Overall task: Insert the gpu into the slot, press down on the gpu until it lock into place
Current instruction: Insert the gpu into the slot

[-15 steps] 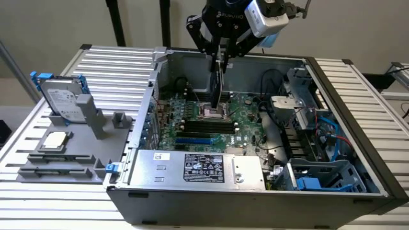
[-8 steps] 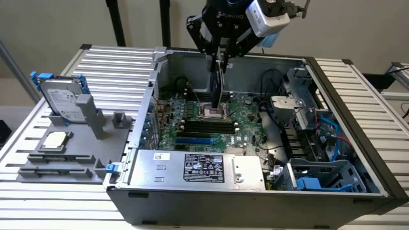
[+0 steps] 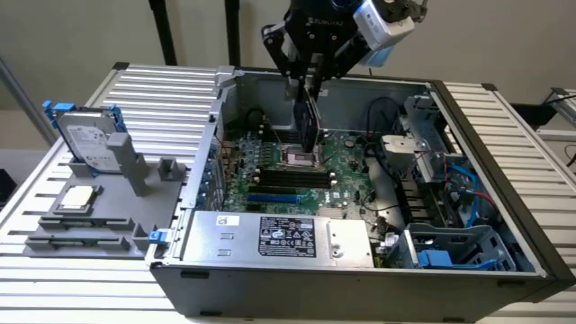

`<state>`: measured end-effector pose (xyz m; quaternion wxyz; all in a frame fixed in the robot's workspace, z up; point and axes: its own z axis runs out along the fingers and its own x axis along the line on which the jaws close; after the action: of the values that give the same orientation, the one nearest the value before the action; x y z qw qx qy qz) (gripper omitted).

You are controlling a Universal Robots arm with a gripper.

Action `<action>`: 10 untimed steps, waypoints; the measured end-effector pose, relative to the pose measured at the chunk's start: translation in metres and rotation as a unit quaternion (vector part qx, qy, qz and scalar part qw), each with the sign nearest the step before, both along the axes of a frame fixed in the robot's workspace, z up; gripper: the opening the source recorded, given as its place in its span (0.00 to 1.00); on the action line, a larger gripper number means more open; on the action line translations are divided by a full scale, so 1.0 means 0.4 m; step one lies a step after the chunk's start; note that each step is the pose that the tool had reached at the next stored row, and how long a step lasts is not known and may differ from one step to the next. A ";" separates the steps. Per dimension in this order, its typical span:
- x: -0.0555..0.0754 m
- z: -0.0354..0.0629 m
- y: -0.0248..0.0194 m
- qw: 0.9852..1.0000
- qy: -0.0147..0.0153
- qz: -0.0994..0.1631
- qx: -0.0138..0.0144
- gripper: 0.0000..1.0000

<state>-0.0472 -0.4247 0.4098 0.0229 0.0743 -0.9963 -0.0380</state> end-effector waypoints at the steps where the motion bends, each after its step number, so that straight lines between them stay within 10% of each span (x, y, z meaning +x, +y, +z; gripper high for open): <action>1: 0.000 0.000 0.000 1.000 0.000 0.009 0.000 0.26; 10: 0.000 0.000 0.000 0.996 0.000 0.091 0.001 0.26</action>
<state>-0.0472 -0.4247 0.4097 0.0261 0.1645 -0.9854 -0.0364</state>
